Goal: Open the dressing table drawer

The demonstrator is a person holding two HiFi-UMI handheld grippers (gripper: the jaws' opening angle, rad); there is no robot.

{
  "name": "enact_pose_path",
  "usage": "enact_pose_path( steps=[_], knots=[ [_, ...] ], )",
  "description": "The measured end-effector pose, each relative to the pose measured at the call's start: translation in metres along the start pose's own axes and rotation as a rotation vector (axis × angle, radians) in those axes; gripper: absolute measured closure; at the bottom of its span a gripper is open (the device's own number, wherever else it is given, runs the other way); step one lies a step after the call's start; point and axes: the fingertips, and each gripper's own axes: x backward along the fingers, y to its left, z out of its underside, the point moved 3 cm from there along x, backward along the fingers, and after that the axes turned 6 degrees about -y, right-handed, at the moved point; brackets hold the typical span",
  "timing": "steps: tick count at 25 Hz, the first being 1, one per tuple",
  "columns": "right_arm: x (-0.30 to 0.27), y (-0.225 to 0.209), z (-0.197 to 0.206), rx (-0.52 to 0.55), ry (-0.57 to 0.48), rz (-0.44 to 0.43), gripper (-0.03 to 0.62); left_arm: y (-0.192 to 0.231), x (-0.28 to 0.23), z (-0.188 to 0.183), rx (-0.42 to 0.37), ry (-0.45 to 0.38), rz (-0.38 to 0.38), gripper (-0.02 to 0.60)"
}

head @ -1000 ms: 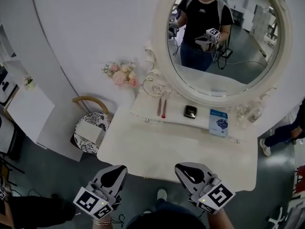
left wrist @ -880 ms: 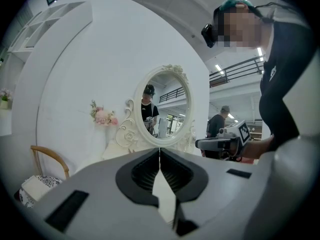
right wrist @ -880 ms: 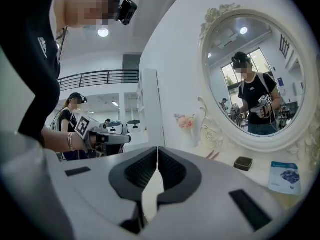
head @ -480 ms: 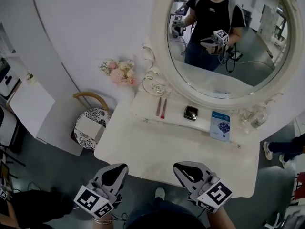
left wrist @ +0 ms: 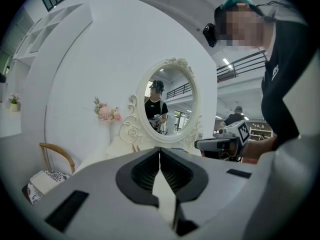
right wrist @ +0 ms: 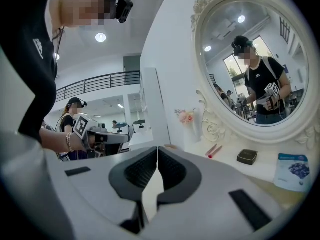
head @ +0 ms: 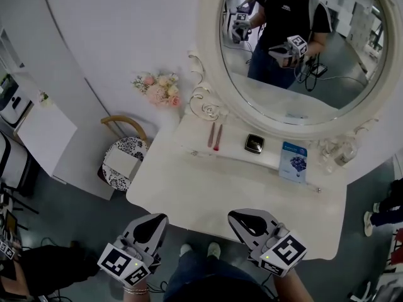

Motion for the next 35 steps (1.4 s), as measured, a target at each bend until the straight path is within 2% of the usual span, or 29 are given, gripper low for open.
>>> enact_pose_path(
  steps=[6, 19, 35],
  knots=[
    [-0.002, 0.002, -0.001, 0.003, 0.003, -0.008, 0.574, 0.001, 0.004, 0.002, 0.011, 0.004, -0.005, 0.561],
    [-0.012, -0.015, -0.002, -0.005, 0.007, 0.089, 0.574, 0.026, -0.035, -0.001, 0.017, 0.012, 0.098, 0.561],
    [-0.083, -0.067, -0.019, -0.014, 0.001, 0.166, 0.574, 0.105, -0.09, -0.02, 0.004, 0.035, 0.163, 0.561]
  ],
)
